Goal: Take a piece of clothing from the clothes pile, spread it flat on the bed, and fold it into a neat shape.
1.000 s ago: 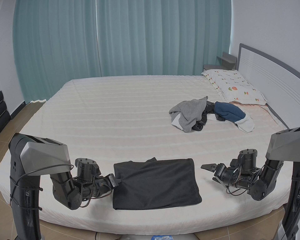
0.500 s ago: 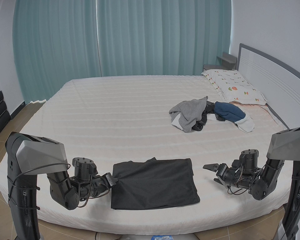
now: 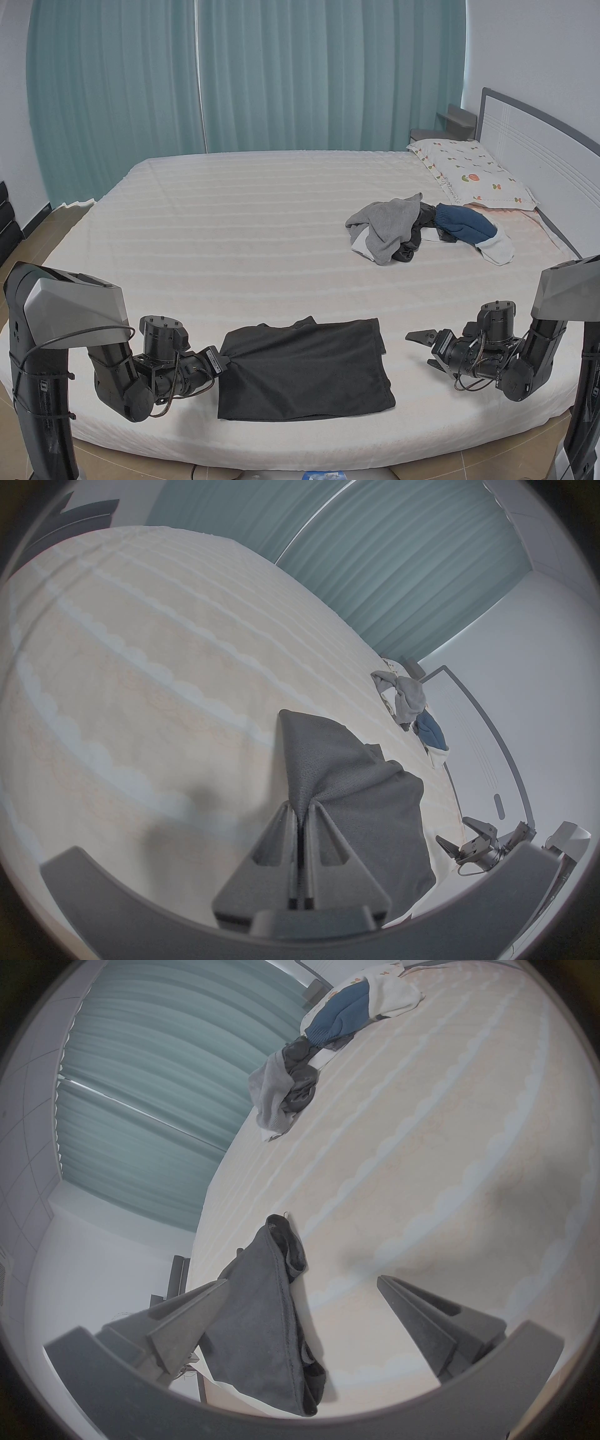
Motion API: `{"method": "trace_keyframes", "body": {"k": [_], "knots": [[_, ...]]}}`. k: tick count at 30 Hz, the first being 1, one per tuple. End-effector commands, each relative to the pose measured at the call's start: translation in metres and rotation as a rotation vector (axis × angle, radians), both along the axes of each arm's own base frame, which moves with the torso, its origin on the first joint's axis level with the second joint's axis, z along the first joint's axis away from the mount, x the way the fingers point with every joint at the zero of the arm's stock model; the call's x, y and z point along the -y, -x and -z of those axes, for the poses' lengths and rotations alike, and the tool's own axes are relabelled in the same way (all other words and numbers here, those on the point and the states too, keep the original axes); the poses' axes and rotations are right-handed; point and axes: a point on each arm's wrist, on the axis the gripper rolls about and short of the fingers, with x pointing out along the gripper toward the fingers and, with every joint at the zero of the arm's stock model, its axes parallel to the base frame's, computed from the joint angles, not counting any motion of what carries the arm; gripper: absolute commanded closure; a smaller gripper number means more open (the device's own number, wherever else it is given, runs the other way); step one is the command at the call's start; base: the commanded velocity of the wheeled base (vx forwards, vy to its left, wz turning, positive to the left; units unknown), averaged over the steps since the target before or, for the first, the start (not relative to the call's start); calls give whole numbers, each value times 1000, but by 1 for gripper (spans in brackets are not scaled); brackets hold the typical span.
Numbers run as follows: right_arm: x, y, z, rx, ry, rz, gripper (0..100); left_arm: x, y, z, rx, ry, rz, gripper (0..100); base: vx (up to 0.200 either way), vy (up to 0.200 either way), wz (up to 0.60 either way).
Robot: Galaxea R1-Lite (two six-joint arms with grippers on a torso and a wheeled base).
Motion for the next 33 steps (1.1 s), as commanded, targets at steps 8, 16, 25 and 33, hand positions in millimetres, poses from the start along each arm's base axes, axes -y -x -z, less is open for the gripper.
{"method": "trace_keyframes", "body": {"k": [8, 16, 25, 33], "knots": [[-2, 0, 2, -7, 1, -7, 0, -3, 3, -3, -1, 1, -8, 100, 0, 200, 0], [-2, 1, 3, -9, 2, -6, 0, -4, 5, -3, -5, -1, -12, 100, 0, 200, 0], [-3, 1, 3, -10, 2, -9, 0, -8, 4, -4, -5, -1, -24, 100, 0, 200, 0], [-5, 1, 2, -7, 3, -11, 0, -8, 5, -3, -8, -3, -23, 100, 0, 200, 0]]}}
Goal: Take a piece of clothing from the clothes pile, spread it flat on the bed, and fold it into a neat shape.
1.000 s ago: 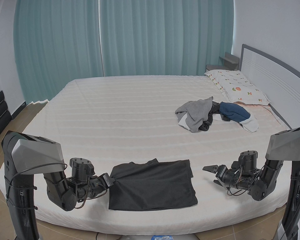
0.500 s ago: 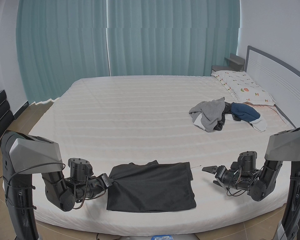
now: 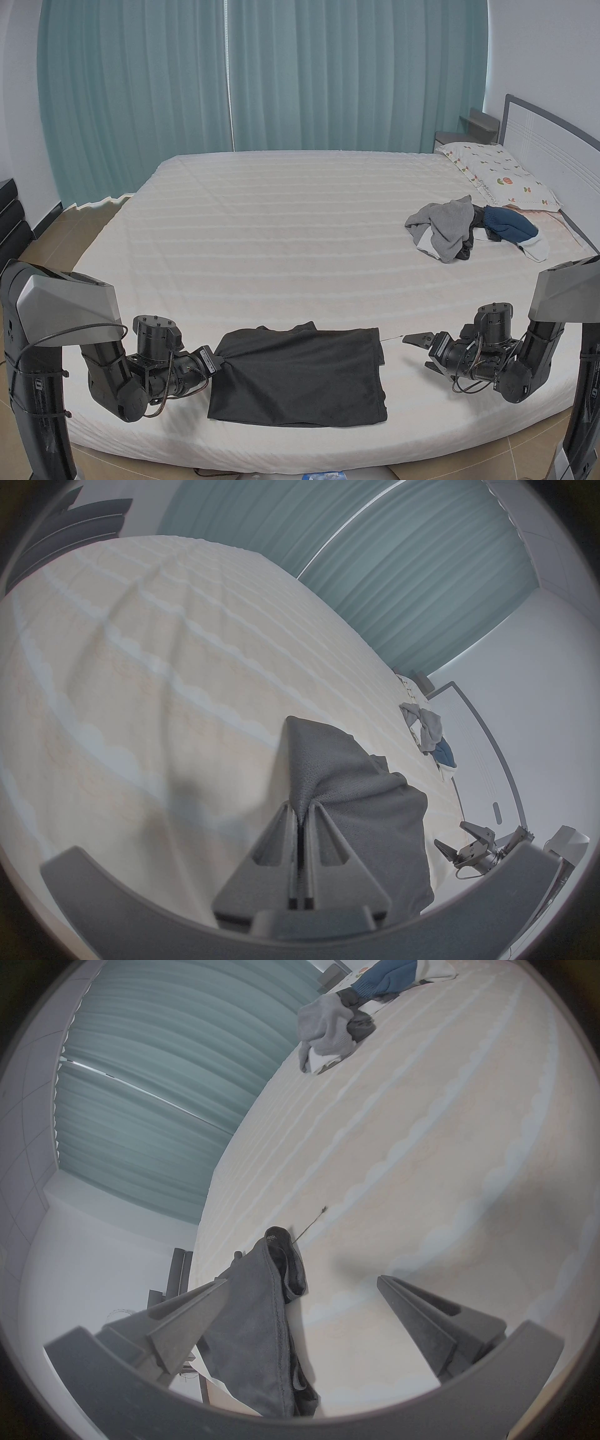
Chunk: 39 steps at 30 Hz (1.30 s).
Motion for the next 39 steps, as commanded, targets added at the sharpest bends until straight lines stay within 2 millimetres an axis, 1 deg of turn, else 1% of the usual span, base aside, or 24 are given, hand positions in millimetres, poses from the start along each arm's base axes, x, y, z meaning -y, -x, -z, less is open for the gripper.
{"method": "trace_keyframes", "body": {"k": [1, 10, 23, 24, 30, 35, 39], "knots": [[0, 0, 0, 1, -1, -2, 0, 0, 1, 1, -3, -1, 0, 100, 0, 200, 0], [-1, 0, 0, 1, -1, -3, 0, 3, 5, 2, -14, -12, 4, 100, 0, 200, 0], [-3, 0, 1, 0, 3, -9, 0, 15, 16, 7, -48, -33, 38, 100, 0, 0, 0], [-3, 0, 1, 0, 3, -9, 0, 15, 16, 7, -48, -33, 38, 0, 0, 0, 0], [-4, 1, 1, -2, 2, -14, 0, 19, 18, 6, -52, -21, 31, 0, 0, 0, 0], [-13, 7, 1, -11, 3, -45, 0, 19, 17, 6, -50, -21, 28, 0, 0, 0, 0], [-15, 8, 2, -15, 0, -50, 0, 18, 17, 6, -50, -21, 27, 0, 0, 0, 0]]}}
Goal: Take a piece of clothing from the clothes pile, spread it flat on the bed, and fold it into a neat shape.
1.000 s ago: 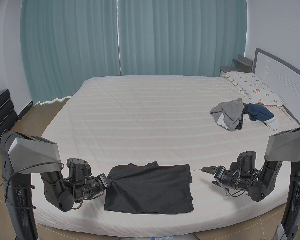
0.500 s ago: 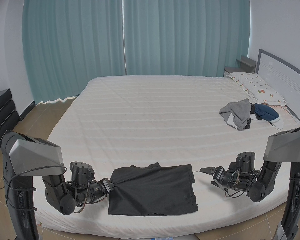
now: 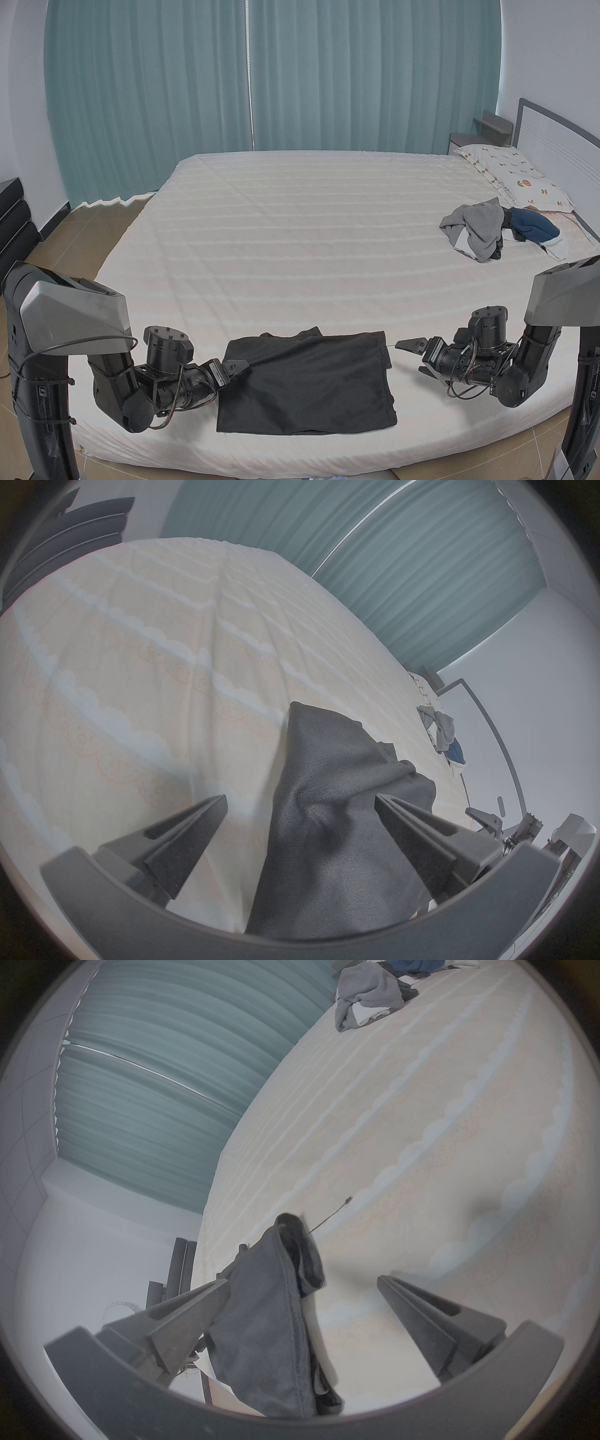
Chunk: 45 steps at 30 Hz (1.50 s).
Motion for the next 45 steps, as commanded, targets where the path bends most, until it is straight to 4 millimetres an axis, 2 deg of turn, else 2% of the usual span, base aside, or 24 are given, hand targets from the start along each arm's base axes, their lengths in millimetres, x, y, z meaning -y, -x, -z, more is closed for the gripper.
{"method": "trace_keyframes", "body": {"k": [1, 9, 16, 17, 20, 24, 28, 31, 34, 38, 39, 40, 43, 45], "knots": [[-2, 2, 0, -4, -1, -7, 0, 0, 0, 0, -1, 0, -1, 0, 0, 0, 0], [-2, 3, -1, -2, 1, -8, 0, -3, -5, -6, 5, 55, -52, 0, 0, 0, 0], [-10, 7, -3, 3, 1, -33, 0, -11, -7, -23, 63, 60, -97, 0, 0, 0, 0], [-12, 6, -4, 9, 1, -37, 0, -18, -11, -31, 92, 65, -126, 0, 0, 0, 0], [-12, 5, -4, 11, 2, -40, 0, -22, -12, -33, 110, 48, -149, 0, 0, 0, 0], [-12, 8, -15, 49, 24, -7, 0, -22, -7, -47, 171, -11, -164, 0, 0, 0, 0], [-10, 16, -21, 56, 40, 12, 0, -22, -2, -43, 161, -44, -194, 0, 0, 0, 0], [-7, 27, -32, 76, 43, 15, 0, -25, -2, -52, 234, -81, -307, 0, 0, 0, 0], [-4, 37, -54, 150, 60, 38, 0, -29, 13, -68, 287, -82, -315, 0, 0, 0, 0], [1, 63, -89, 290, 120, 29, 0, -36, 36, -104, 397, -89, -299, 0, 0, 0, 0], [1, 64, -90, 295, 123, 29, 0, -36, 36, -104, 397, -89, -299, 0, 0, 0, 0], [6, 76, -100, 353, 164, 28, 0, -40, 49, -120, 451, -93, -293, 0, 0, 0, 0], [12, 90, -110, 418, 222, 28, 0, -45, 64, -136, 505, -112, -284, 0, 0, 0, 0], [21, 107, -120, 488, 287, 46, 0, -52, 84, -157, 576, -149, -301, 0, 0, 0, 0]]}}
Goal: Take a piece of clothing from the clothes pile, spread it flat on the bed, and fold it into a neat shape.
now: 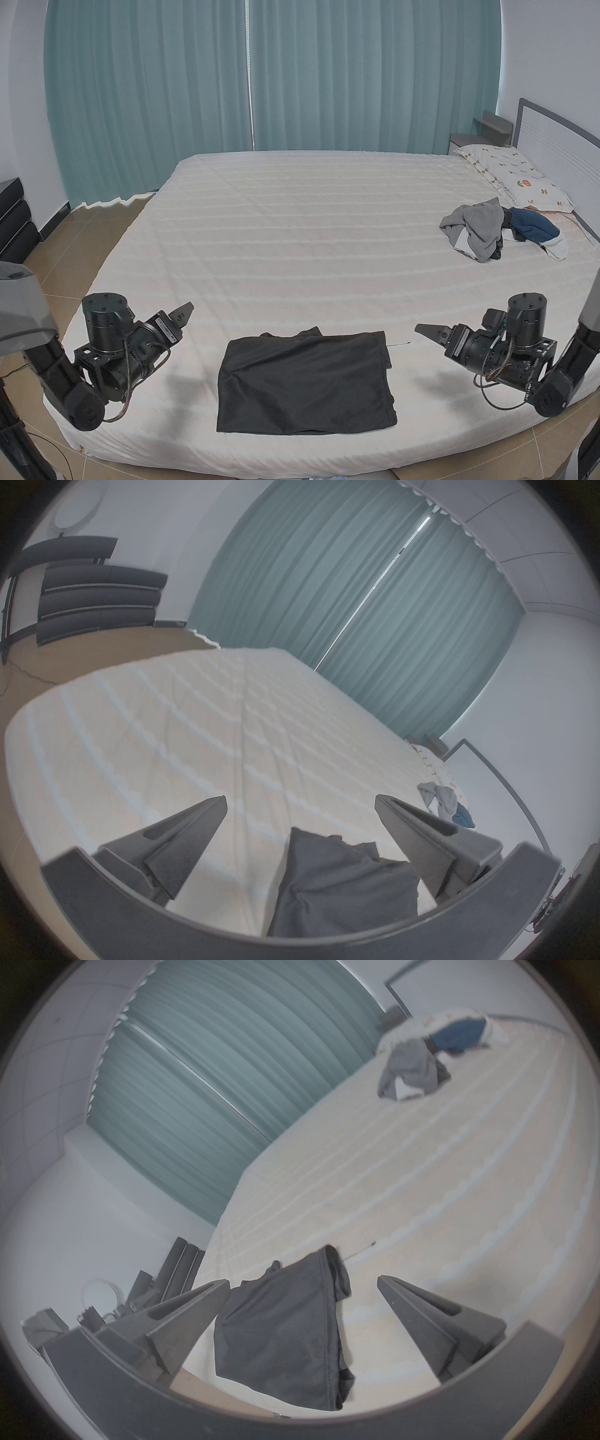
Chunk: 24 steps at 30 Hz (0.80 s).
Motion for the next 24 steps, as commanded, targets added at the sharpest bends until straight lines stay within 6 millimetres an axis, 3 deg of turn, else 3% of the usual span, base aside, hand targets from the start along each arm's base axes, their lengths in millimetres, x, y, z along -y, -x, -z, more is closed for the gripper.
{"method": "trace_keyframes", "body": {"k": [1, 7, 8, 13, 15, 16, 19, 20, 24], "knots": [[20, 51, -42, 219, 112, 28, 0, -18, 55, -60, 195, -66, -25, 0, 0, 0, 0], [33, 83, -60, 353, 162, 33, 0, -30, 92, -87, 254, -128, -61, 0, 0, 0, 0], [39, 96, -65, 407, 193, 34, 0, -35, 109, -99, 275, -144, -71, 0, 0, 0, 0], [51, 124, -71, 477, 276, 36, 0, -47, 144, -121, 307, -151, -102, 0, 0, 0, 0], [51, 124, -71, 477, 276, 36, 0, -47, 144, -121, 307, -151, -102, 0, 0, 0, 0], [59, 141, -76, 492, 309, 47, 0, -54, 166, -133, 323, -148, -106, 0, 0, 0, 0], [64, 151, -82, 512, 329, 61, 0, -59, 182, -140, 337, -143, -114, 0, 0, 0, 0], [70, 164, -89, 524, 343, 83, 0, -64, 198, -145, 331, -147, -126, 0, 0, 0, 0], [79, 188, -97, 517, 377, 116, 0, -72, 221, -146, 344, -196, -173, 0, 0, 0, 0]]}}
